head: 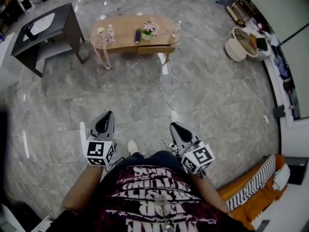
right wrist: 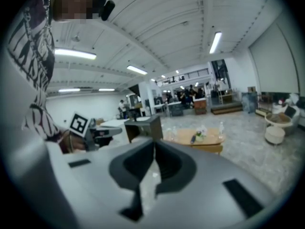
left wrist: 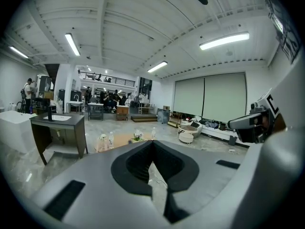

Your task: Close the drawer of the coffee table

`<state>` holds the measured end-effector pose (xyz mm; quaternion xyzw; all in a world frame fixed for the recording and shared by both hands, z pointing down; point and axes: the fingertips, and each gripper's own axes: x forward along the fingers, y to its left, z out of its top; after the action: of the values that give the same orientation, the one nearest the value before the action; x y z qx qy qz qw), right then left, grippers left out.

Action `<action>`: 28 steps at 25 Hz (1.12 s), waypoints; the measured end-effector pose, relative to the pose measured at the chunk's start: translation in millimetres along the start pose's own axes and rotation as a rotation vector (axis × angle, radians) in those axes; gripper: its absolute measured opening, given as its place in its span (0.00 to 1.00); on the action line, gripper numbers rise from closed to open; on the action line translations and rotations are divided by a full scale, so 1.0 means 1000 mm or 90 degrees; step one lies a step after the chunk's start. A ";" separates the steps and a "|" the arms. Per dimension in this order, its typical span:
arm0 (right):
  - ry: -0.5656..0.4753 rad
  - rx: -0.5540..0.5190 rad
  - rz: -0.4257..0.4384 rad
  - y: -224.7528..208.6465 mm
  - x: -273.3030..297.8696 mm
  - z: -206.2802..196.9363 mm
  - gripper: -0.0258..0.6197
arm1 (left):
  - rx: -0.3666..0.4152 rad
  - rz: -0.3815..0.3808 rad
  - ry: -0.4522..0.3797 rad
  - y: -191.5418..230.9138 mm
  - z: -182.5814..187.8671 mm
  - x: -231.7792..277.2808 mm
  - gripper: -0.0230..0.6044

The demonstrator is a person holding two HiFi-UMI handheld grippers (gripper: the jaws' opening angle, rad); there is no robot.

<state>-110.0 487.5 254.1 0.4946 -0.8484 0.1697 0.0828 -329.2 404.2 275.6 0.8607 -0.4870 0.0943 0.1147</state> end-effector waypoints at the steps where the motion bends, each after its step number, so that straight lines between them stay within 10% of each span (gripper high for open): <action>1: 0.000 -0.002 -0.003 -0.001 0.001 0.001 0.09 | -0.003 -0.001 0.001 0.003 0.001 0.005 0.07; 28: 0.004 0.034 0.044 -0.112 0.081 0.033 0.09 | -0.003 0.052 0.027 0.012 0.022 0.100 0.07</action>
<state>-52.0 359.2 271.8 0.4667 -0.8597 0.1967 0.0660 -287.7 309.7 283.6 0.8378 -0.5191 0.1160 0.1229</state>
